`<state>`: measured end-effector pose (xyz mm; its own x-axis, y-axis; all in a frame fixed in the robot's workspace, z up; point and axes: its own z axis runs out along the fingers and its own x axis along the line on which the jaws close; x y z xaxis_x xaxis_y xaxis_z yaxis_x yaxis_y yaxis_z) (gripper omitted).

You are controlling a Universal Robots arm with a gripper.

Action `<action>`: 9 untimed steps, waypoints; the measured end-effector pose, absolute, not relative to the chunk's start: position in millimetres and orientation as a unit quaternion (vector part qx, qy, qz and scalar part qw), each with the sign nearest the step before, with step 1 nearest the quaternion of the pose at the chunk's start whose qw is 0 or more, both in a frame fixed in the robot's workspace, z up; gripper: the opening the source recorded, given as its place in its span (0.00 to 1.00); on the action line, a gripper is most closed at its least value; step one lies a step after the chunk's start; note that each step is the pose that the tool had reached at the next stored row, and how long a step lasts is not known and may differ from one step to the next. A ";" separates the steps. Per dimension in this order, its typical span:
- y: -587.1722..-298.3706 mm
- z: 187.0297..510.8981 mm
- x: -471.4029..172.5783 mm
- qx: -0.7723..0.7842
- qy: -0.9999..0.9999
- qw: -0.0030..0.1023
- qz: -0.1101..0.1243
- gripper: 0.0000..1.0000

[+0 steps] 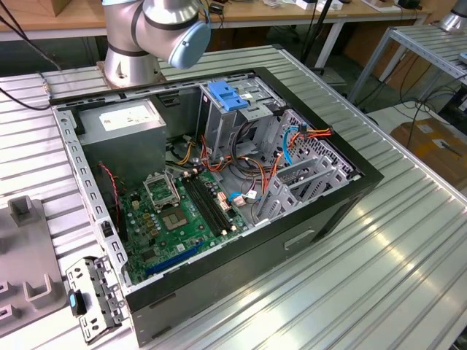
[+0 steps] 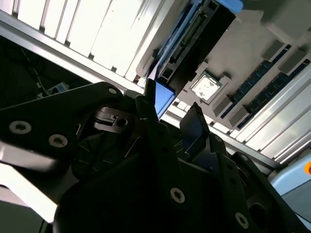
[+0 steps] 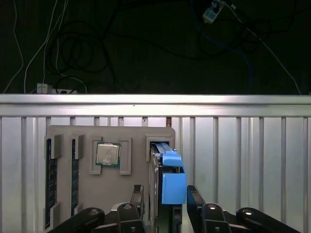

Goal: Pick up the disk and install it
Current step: 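Pick up the disk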

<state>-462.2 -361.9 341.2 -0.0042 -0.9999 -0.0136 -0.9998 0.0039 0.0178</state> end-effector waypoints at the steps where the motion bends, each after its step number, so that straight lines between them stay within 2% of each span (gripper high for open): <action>1: -360.7 340.4 -462.5 0.706 -0.708 0.001 -0.011 0.48; 9: -359.5 324.6 -473.9 0.707 -0.707 0.001 -0.011 0.48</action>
<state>-473.9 -359.5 324.6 0.0007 -0.9999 -0.0136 -0.9999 -0.0009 0.0169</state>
